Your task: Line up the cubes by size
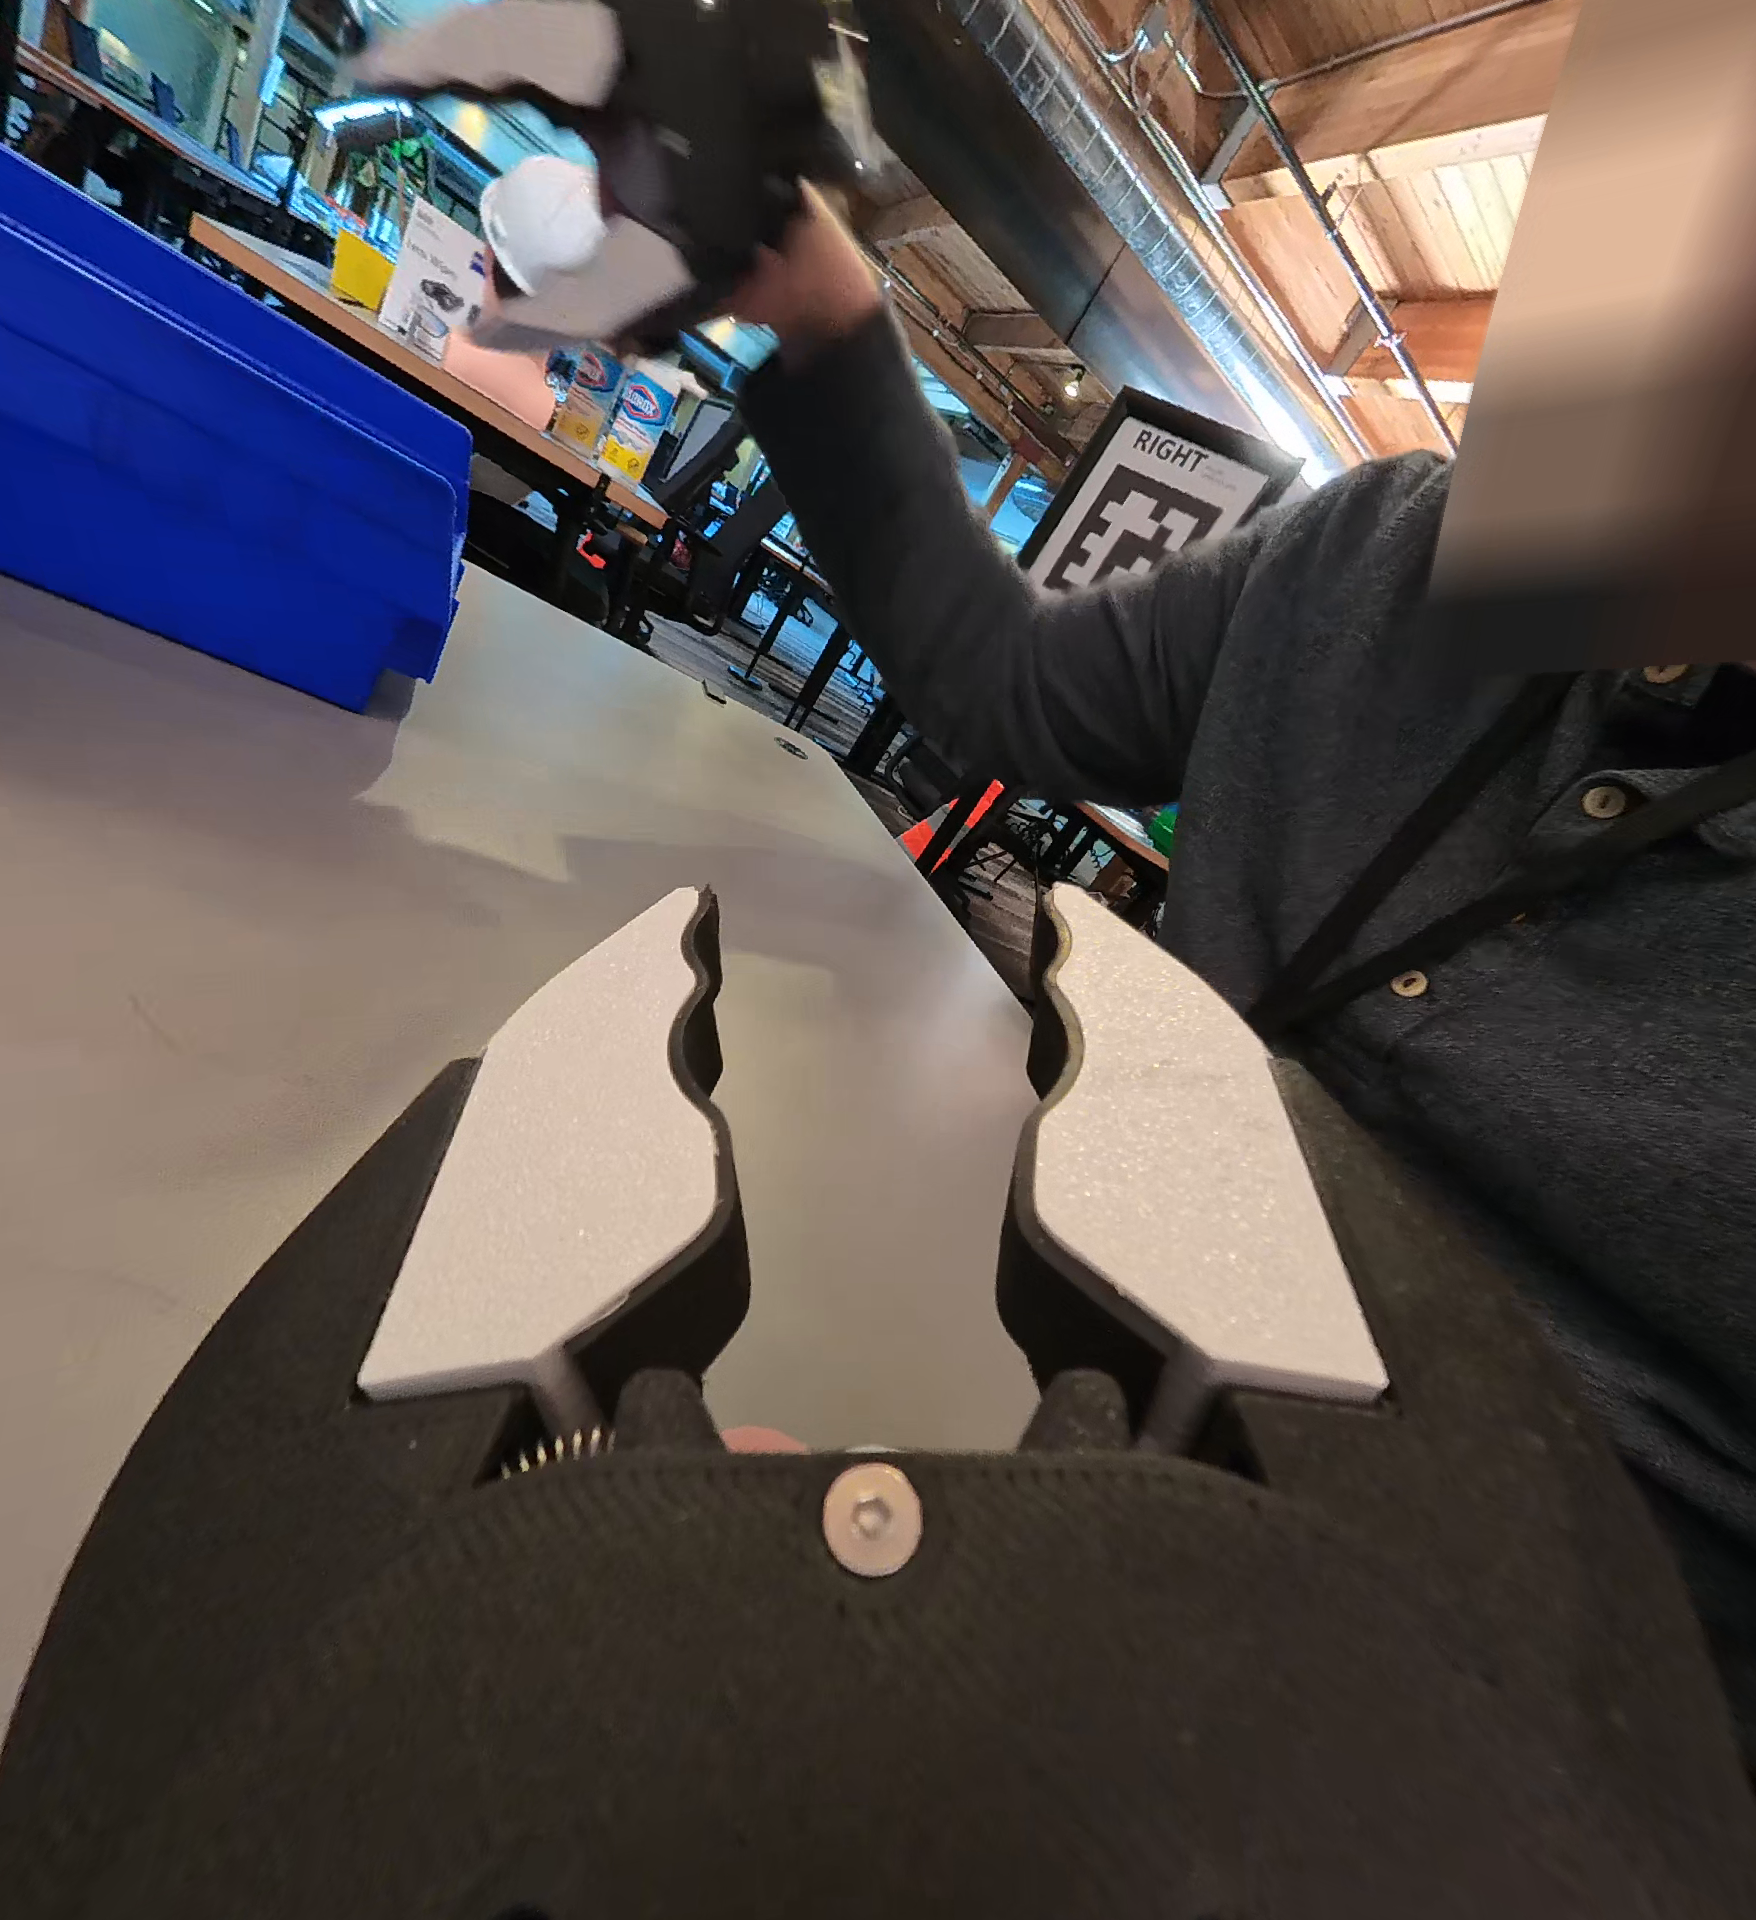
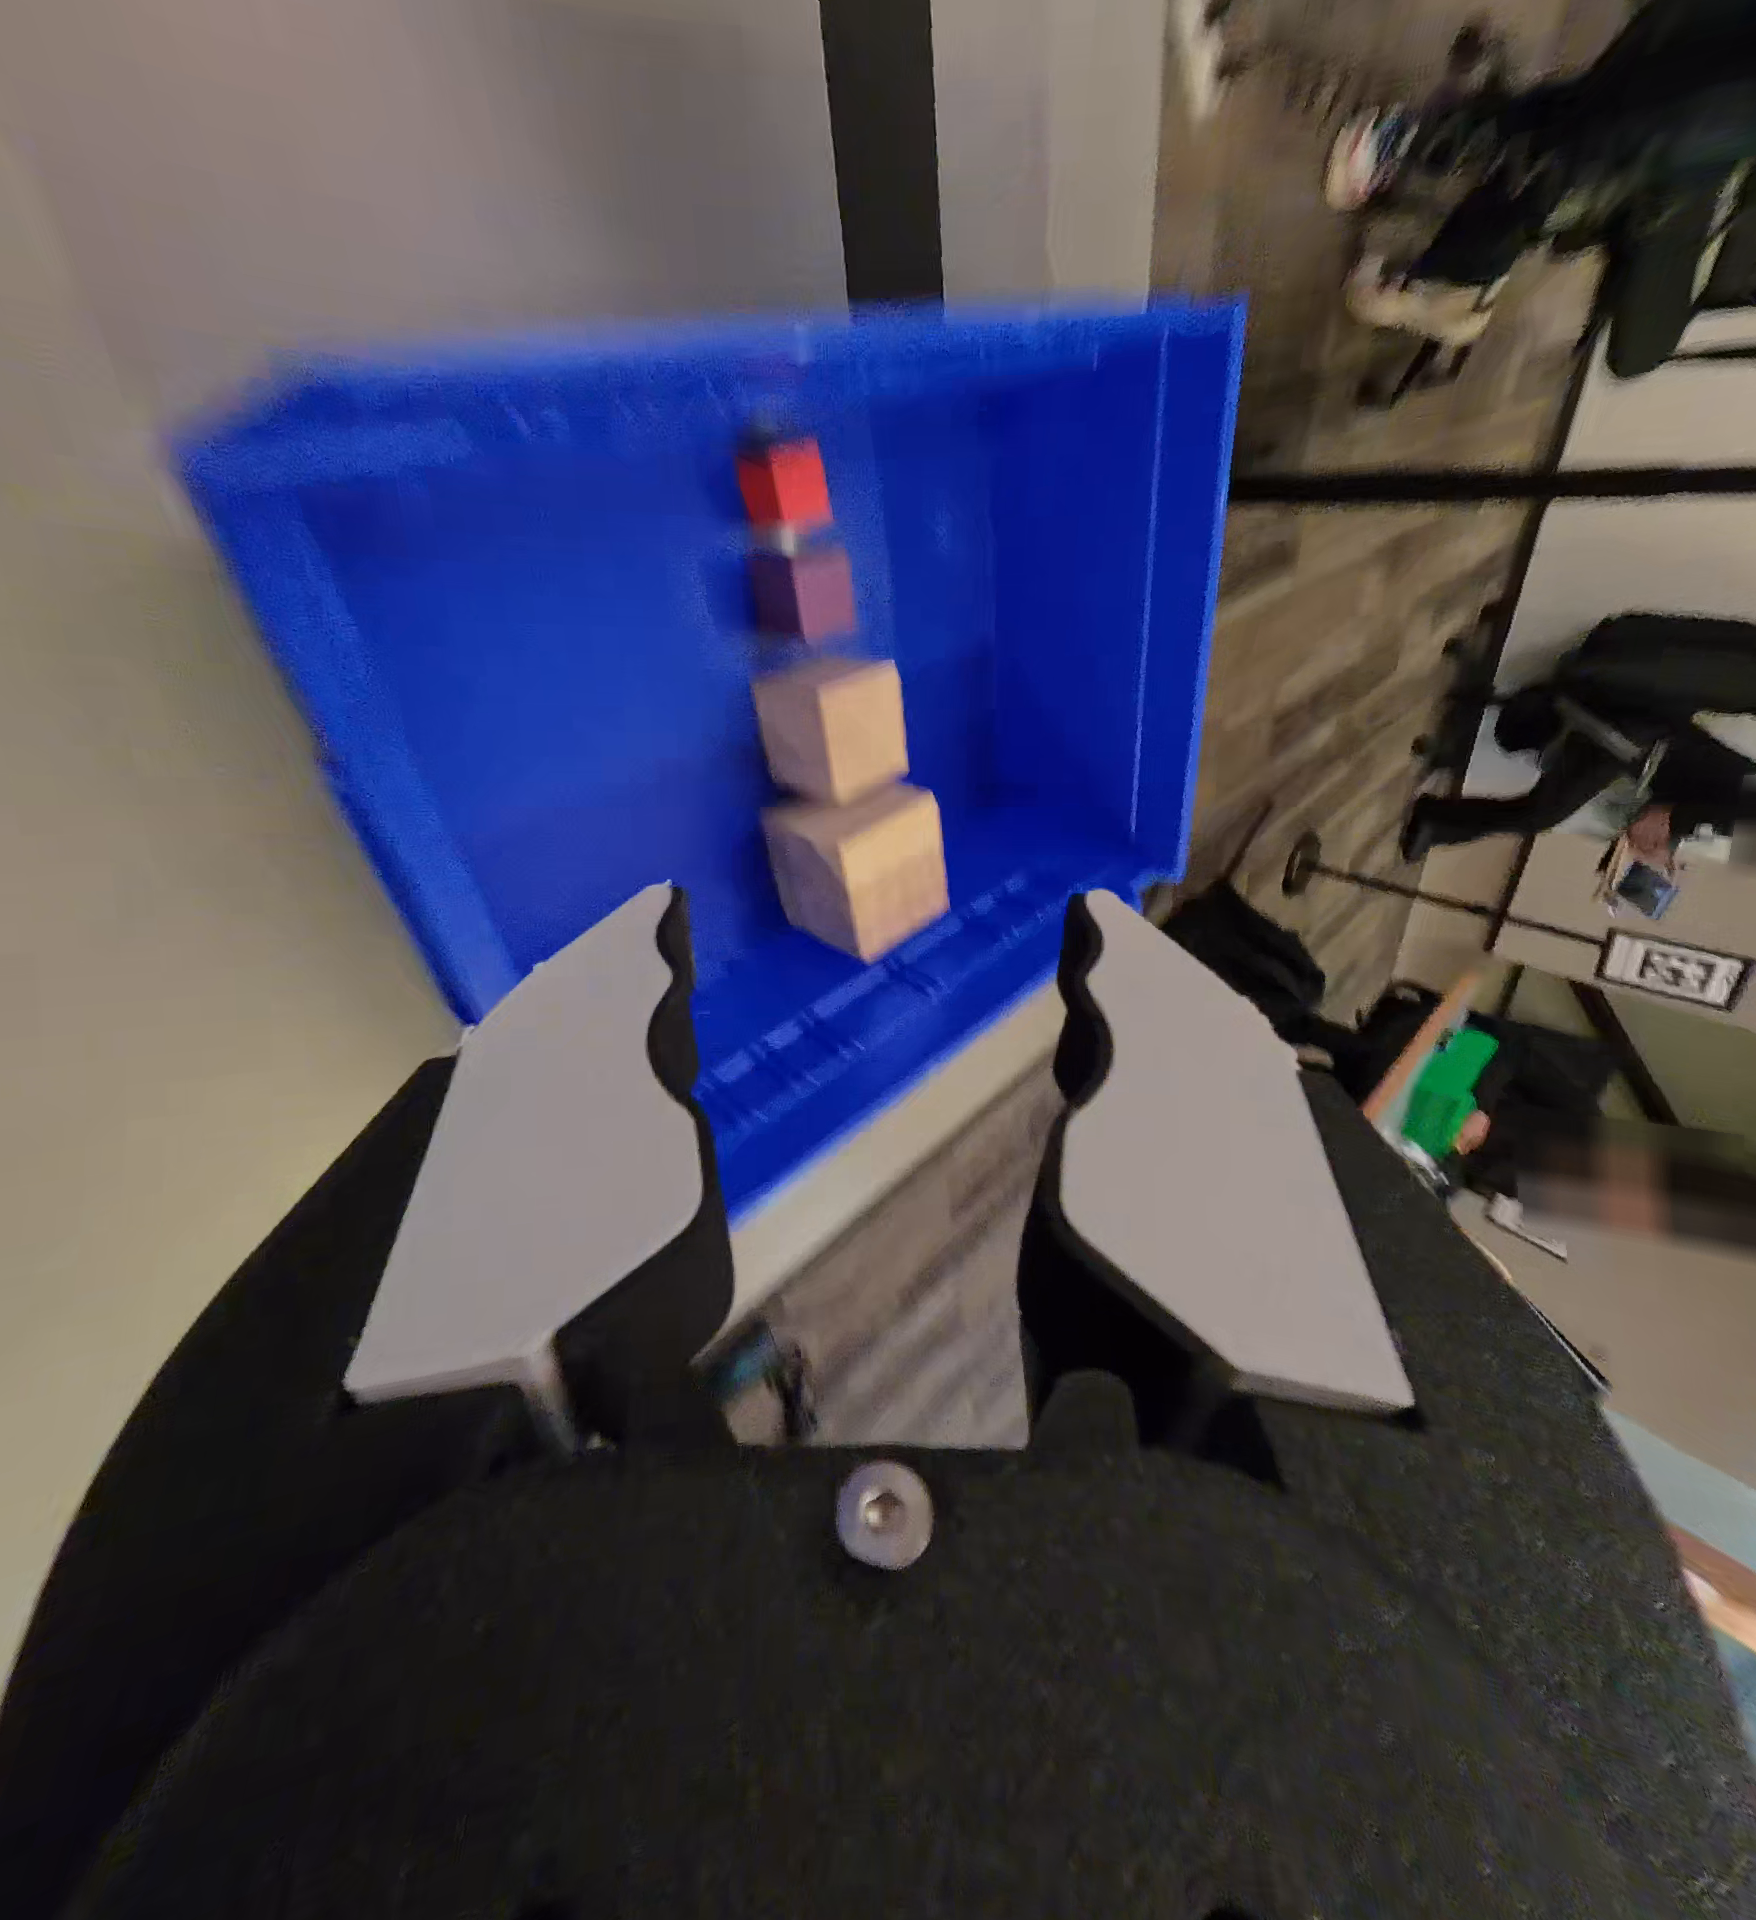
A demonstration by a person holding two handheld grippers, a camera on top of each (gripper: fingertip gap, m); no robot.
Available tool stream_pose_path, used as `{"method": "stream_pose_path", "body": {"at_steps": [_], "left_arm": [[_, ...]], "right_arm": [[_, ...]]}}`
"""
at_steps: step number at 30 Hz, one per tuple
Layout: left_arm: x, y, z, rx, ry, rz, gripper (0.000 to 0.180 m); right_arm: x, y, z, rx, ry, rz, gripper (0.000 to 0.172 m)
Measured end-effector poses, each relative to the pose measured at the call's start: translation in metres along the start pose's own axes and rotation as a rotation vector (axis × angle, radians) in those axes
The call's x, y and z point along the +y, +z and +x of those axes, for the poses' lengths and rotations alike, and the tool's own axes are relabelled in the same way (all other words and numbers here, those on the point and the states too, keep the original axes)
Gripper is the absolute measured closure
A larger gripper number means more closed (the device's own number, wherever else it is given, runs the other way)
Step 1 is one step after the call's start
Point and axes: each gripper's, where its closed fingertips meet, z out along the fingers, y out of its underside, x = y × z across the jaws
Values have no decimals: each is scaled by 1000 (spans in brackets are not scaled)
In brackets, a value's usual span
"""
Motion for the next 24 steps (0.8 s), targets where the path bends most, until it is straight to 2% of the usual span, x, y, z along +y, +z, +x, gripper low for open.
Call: {"method": "stream_pose_path", "body": {"at_steps": [3,7,12,14,17,19,21,24], "left_arm": [[1,1,-1,-16,6,-7,124],[3,3,-4,-41,11,-18,124],[6,5,-7,-71,23,-38,125],[6,5,-8,-75,21,-36,125],[5,4,-9,-83,20,-27,127],[4,4,-10,-86,11,-25,127],[3,3,-10,-82,9,-17,128],[0,2,-11,-84,3,-2,130]], "right_arm": [[-39,-24,-36,25,93,168,114],[-88,-35,-73,62,237,390,121],[-157,-20,-117,56,357,617,131],[-181,-7,-122,99,438,679,136],[-212,12,-130,76,544,780,142],[-229,21,-144,43,505,833,148],[-235,27,-158,45,417,816,149],[-240,18,-167,76,329,861,158]]}}
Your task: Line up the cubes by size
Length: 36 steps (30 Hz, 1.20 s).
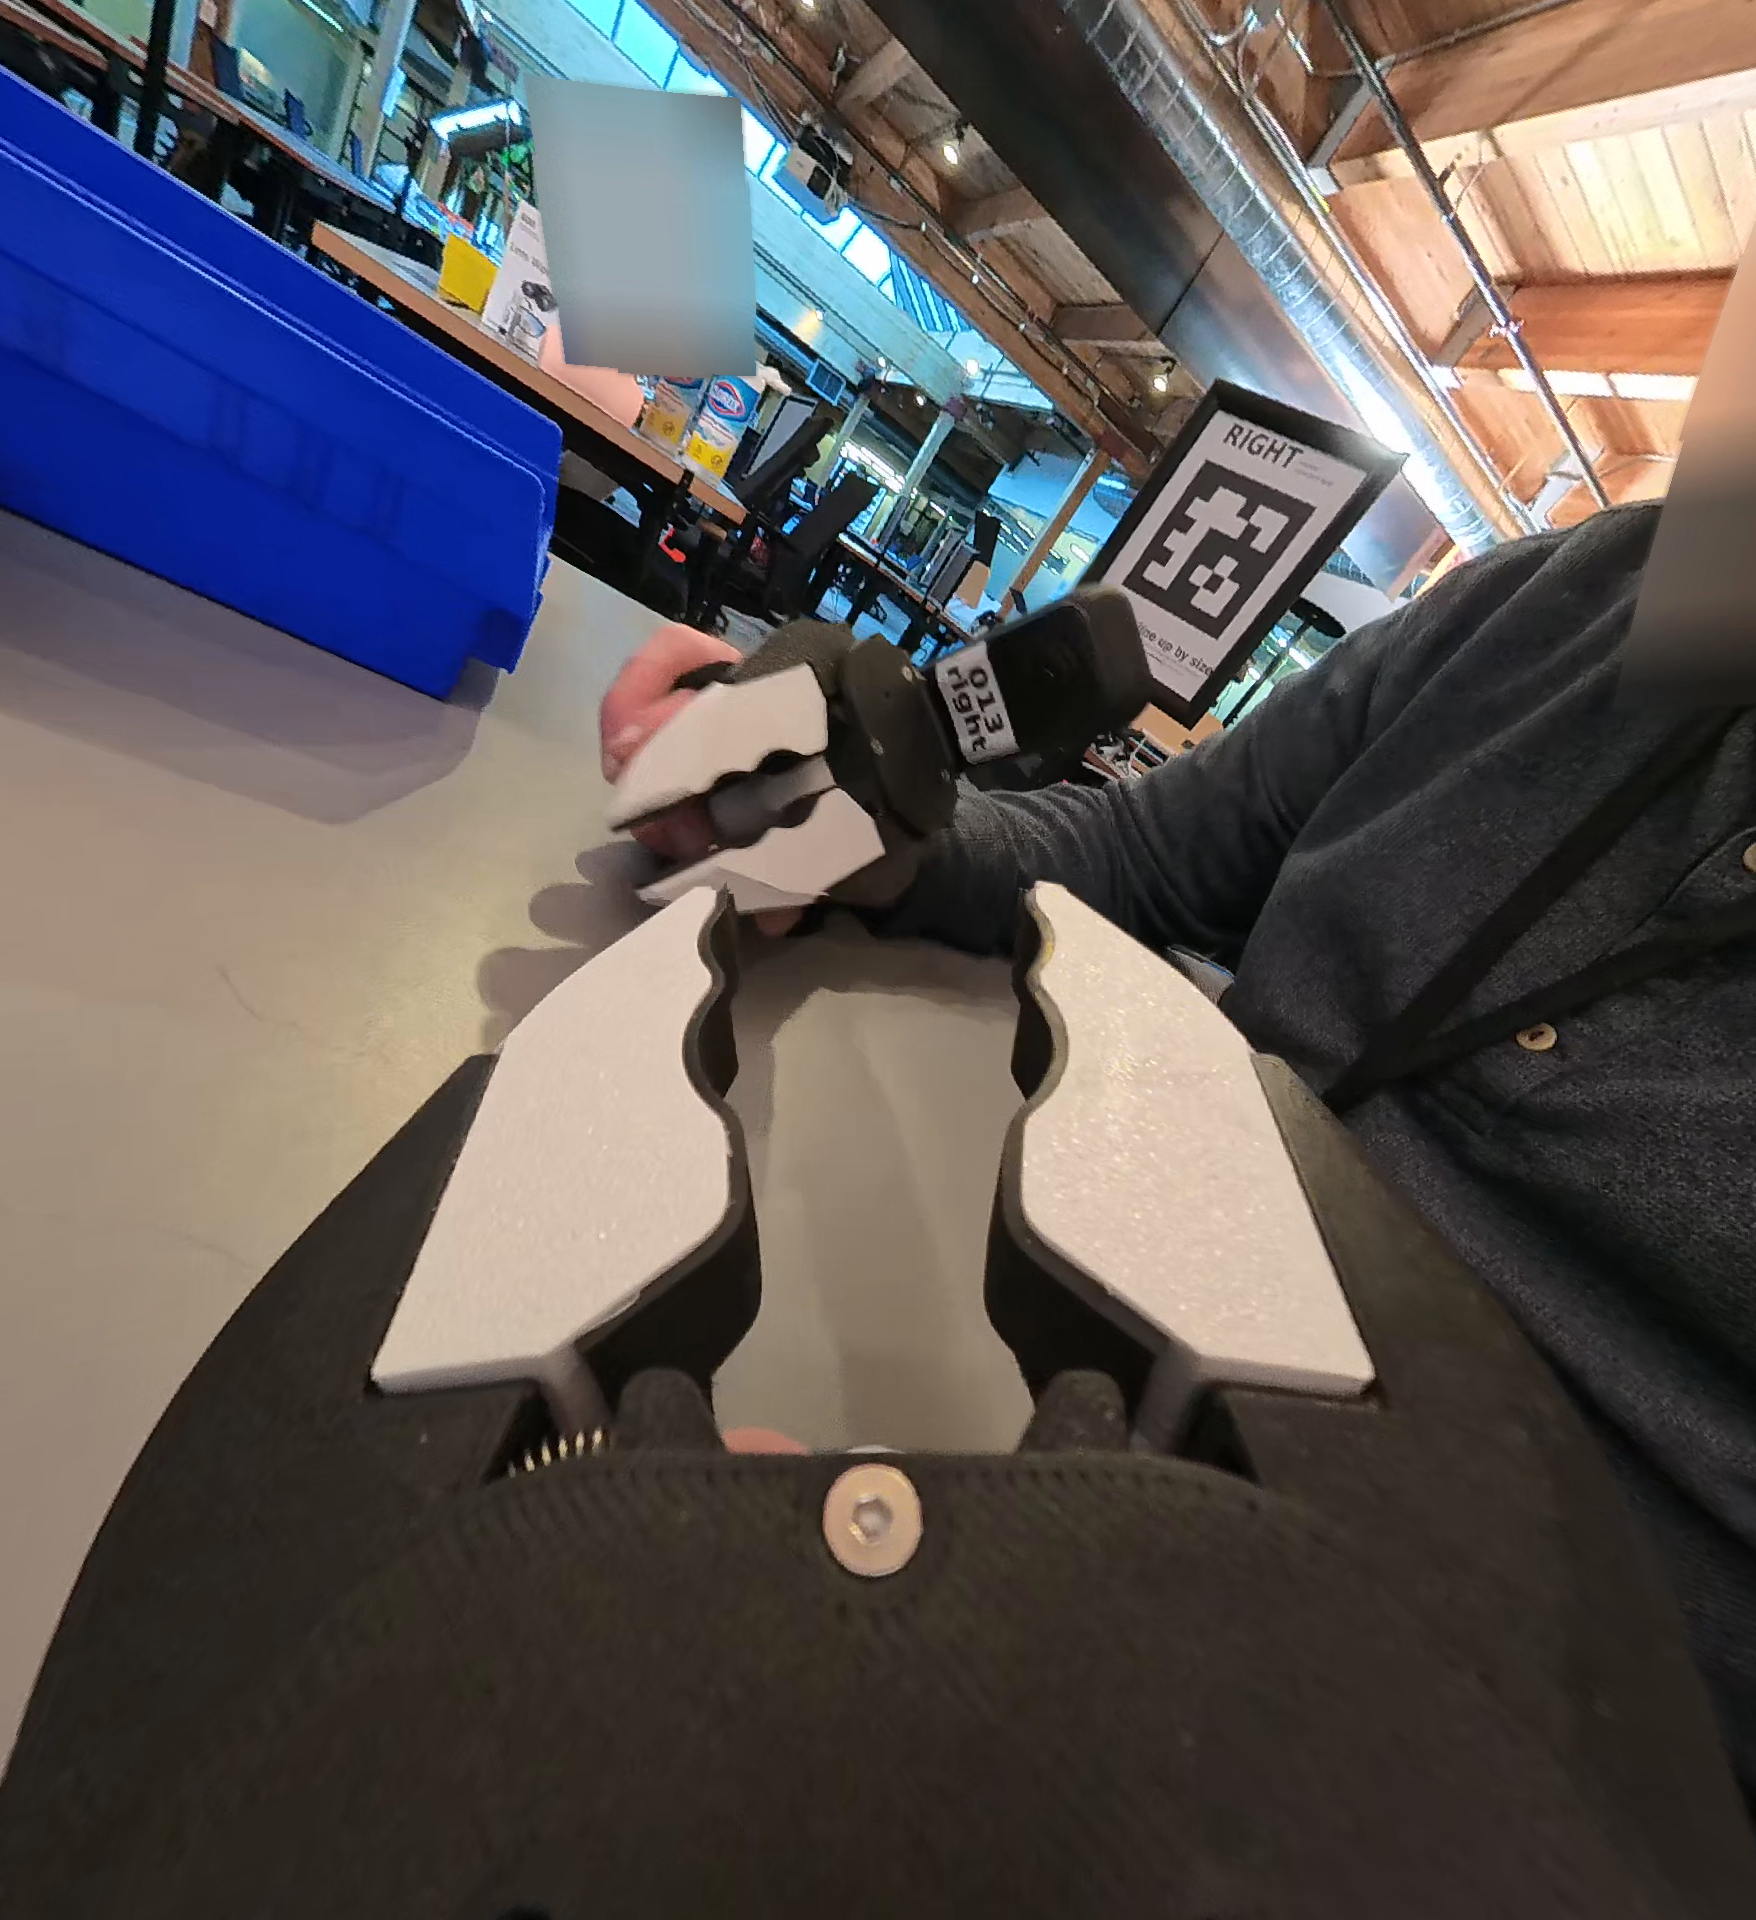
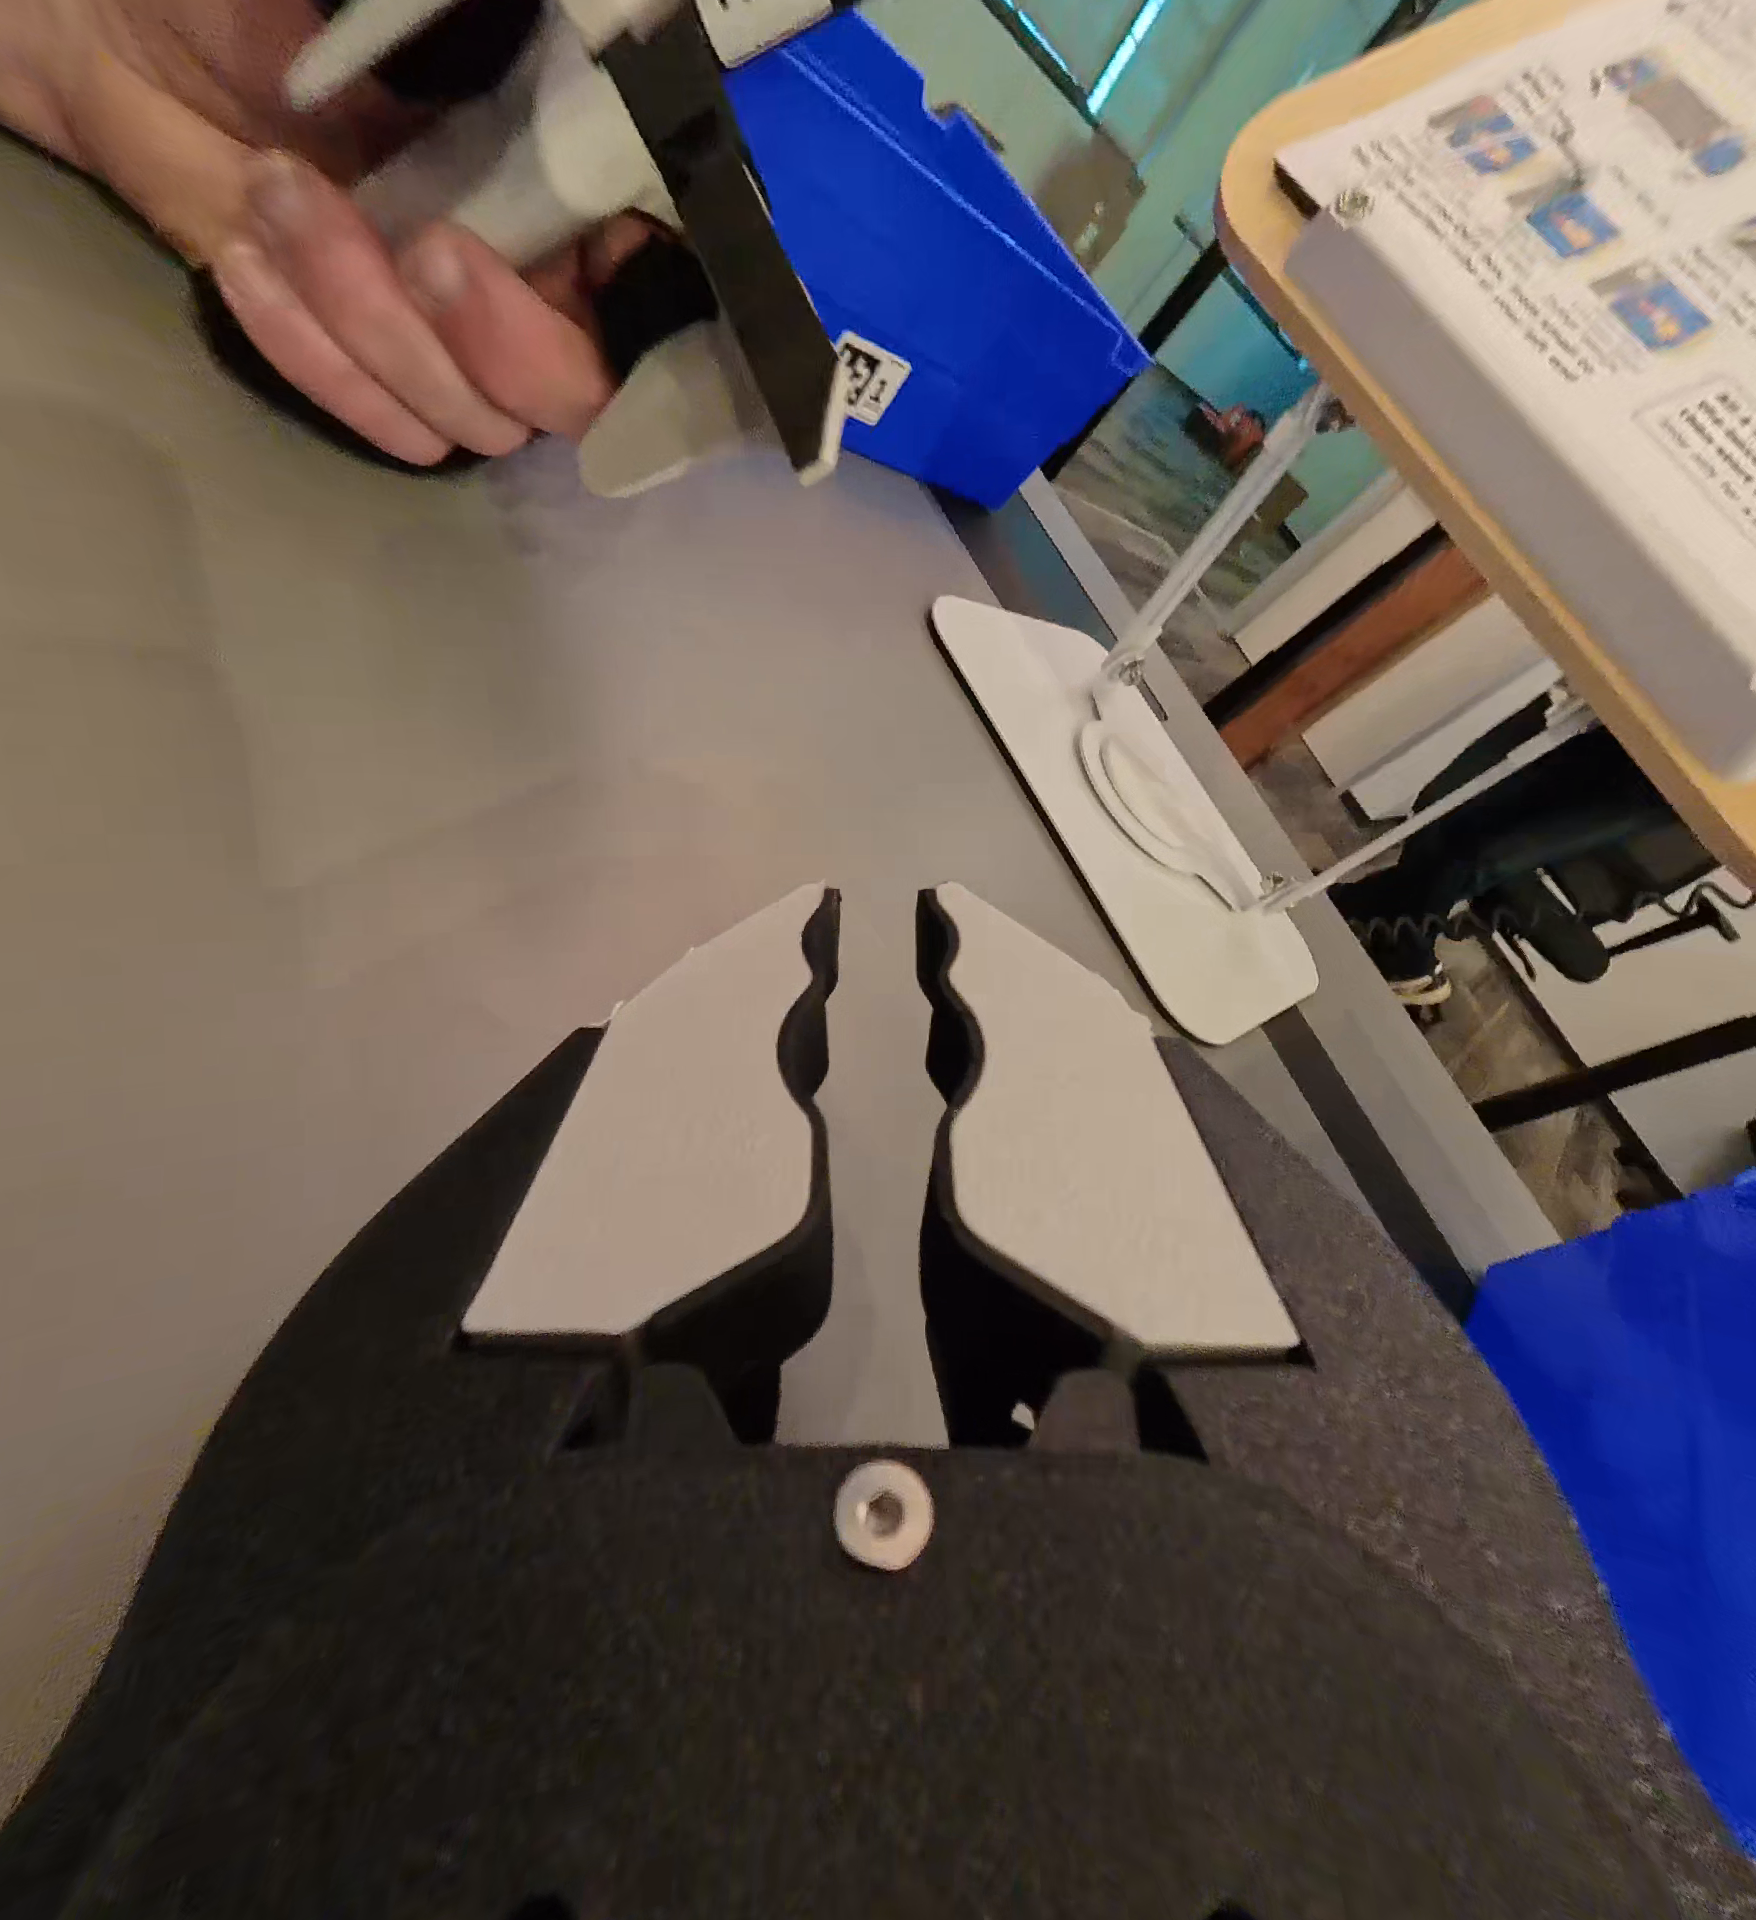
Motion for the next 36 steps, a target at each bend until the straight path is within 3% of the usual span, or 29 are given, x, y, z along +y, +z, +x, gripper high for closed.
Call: {"method": "stream_pose_path", "body": {"at_steps": [10,23,27,36], "left_arm": [[1,1,-1,-11,8,-8,140],[3,2,0,-11,27,-20,169],[2,3,-1,-21,35,-17,165],[12,11,-3,-134,165,-80,139]], "right_arm": [[9,-12,15,34,43,-3,171],[7,-15,11,33,-15,1,166],[7,-18,19,61,-8,19,159],[3,-33,49,222,-40,49,140]]}}
